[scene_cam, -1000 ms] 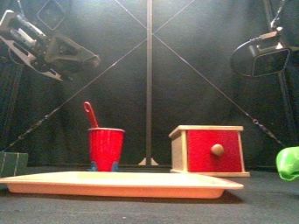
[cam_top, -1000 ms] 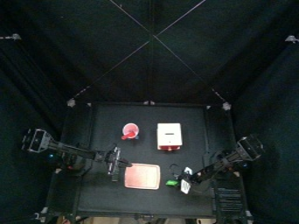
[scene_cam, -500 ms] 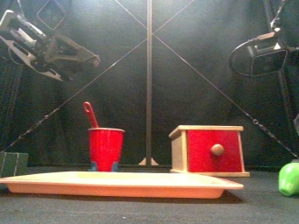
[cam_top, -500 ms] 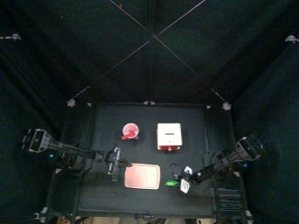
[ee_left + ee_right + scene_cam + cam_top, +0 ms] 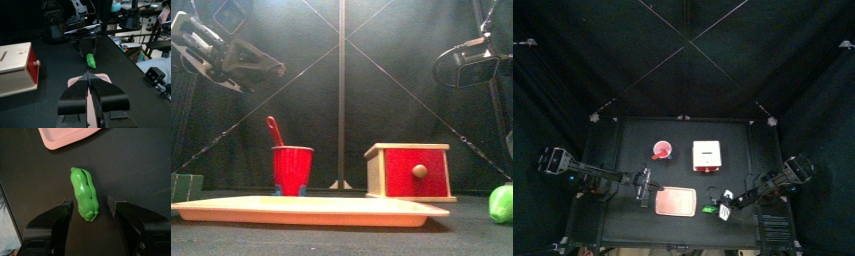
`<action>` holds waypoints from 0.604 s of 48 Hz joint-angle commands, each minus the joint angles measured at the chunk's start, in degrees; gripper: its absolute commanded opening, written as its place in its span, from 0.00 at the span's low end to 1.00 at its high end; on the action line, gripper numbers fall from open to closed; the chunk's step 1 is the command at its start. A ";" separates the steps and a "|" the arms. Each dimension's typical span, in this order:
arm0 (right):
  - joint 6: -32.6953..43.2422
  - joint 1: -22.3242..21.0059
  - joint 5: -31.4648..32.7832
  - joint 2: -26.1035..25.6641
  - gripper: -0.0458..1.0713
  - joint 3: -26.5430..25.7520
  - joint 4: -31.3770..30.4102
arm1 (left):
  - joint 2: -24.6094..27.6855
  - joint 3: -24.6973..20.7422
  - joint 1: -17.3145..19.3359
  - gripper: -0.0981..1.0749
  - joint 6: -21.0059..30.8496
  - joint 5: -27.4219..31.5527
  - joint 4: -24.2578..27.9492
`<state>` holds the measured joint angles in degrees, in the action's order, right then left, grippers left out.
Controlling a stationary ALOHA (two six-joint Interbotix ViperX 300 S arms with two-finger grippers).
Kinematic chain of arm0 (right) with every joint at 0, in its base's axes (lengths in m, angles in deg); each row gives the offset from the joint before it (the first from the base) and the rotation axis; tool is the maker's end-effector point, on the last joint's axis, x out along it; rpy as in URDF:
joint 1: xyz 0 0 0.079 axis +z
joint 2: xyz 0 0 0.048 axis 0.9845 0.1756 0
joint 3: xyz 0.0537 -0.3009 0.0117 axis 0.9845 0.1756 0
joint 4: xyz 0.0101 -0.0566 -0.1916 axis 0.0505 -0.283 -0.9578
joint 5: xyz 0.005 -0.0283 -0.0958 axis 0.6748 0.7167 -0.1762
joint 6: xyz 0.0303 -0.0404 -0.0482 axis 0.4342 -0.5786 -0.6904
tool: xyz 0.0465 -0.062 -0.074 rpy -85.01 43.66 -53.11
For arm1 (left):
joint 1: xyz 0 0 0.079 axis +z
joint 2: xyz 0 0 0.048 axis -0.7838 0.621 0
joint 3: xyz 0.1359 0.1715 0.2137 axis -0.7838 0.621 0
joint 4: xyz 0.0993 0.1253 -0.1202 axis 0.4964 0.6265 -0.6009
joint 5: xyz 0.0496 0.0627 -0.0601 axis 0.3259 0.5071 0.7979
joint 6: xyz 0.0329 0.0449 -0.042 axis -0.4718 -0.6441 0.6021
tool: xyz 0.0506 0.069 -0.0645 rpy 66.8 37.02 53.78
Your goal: Place pea to right of plate
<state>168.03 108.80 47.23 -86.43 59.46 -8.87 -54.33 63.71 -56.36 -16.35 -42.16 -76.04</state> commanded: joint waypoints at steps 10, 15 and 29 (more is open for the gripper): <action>-0.18 -0.09 0.62 -1.23 0.85 -1.14 -0.53 | -0.26 -0.62 -0.09 0.45 -0.09 -0.44 0.00; -0.18 -0.09 1.58 -1.49 0.85 -1.14 -1.14 | -0.26 -0.62 -0.09 0.45 -0.09 -0.44 0.09; -0.09 -0.70 10.37 -5.27 0.85 -2.11 -7.12 | -0.70 -1.23 0.18 0.47 0.18 -0.44 0.62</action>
<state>167.86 108.54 54.53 -88.80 58.58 -13.35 -54.41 63.71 -56.36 -16.43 -42.16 -75.43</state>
